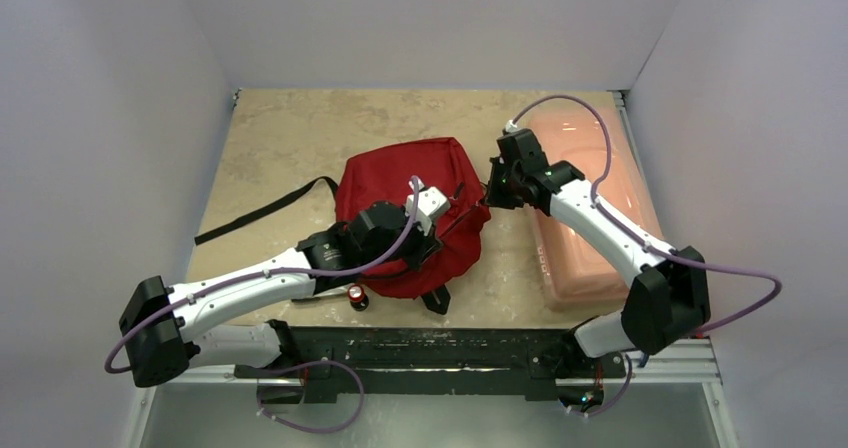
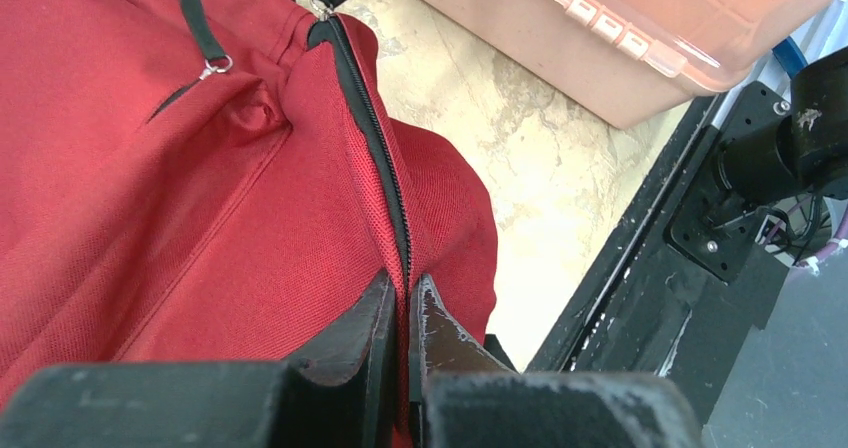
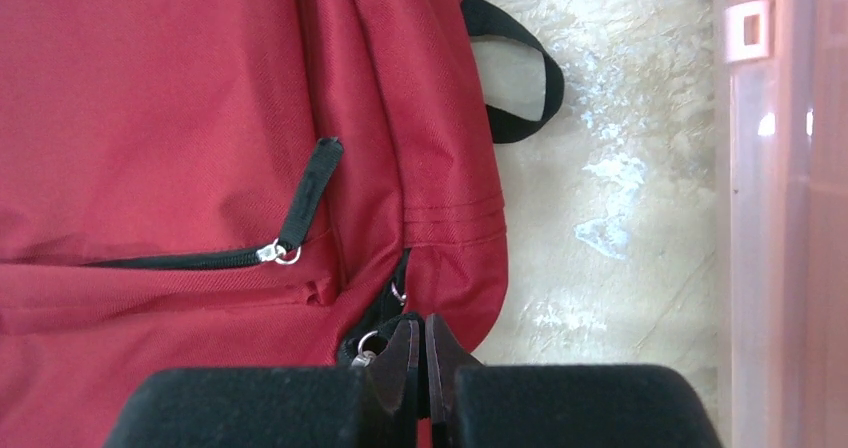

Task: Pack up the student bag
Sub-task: Zip the student bag at the center of the board.

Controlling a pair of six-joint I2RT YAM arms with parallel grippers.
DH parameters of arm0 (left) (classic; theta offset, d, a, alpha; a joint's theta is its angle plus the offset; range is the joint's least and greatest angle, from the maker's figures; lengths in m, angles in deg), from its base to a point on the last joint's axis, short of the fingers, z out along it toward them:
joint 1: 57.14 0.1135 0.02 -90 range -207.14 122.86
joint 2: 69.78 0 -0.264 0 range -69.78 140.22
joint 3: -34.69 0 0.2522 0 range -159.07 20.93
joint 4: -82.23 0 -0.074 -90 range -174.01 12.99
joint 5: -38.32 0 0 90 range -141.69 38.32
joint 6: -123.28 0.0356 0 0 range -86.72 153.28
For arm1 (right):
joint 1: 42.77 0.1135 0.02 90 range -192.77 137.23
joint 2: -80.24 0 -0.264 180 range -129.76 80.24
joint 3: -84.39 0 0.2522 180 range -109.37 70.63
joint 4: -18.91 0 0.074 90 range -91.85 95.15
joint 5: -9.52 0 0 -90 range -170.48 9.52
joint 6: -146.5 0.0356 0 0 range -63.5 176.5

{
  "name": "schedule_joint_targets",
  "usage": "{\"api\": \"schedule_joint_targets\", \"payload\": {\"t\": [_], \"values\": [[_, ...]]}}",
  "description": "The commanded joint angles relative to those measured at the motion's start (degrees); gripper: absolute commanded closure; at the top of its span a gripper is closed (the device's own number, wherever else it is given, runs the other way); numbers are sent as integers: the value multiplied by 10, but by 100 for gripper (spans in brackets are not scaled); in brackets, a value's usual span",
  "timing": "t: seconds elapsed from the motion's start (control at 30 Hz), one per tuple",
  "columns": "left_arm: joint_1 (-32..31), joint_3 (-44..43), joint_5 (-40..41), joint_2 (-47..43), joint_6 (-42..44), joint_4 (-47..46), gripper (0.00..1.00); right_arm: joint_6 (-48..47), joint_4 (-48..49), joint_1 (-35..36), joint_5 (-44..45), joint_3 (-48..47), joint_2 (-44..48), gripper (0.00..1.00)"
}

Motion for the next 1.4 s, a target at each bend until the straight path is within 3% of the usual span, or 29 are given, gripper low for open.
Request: {"api": "schedule_joint_targets", "payload": {"t": [0.0, 0.2, 0.27, 0.4, 0.57, 0.73, 0.93, 1.37], "values": [[-12, 9, -96, -44, 4, 38, 100, -67, 54, -67, 291, -44, -56, 100], [-12, -5, -117, -32, -8, 19, 100, -98, 63, -66, 246, -62, -30, 100], [-12, -32, -111, -5, -21, 48, 100, -104, 77, -65, 177, -44, 10, 100], [-11, -51, -95, 44, -61, 36, 63, -116, 115, -65, 60, 11, 77, 100], [-10, -104, -58, 92, -99, 61, 45, -118, 118, -66, -26, 55, 114, 100], [-3, -134, -6, 93, -119, 66, 43, -119, 132, -66, -73, 93, 153, 100], [9, -79, 46, 43, -147, -17, 39, -112, 129, -66, -101, 137, 209, 100], [-7, -193, -120, 222, -170, -38, 31, -102, 120, -65, -144, 173, 253, 100]]}}
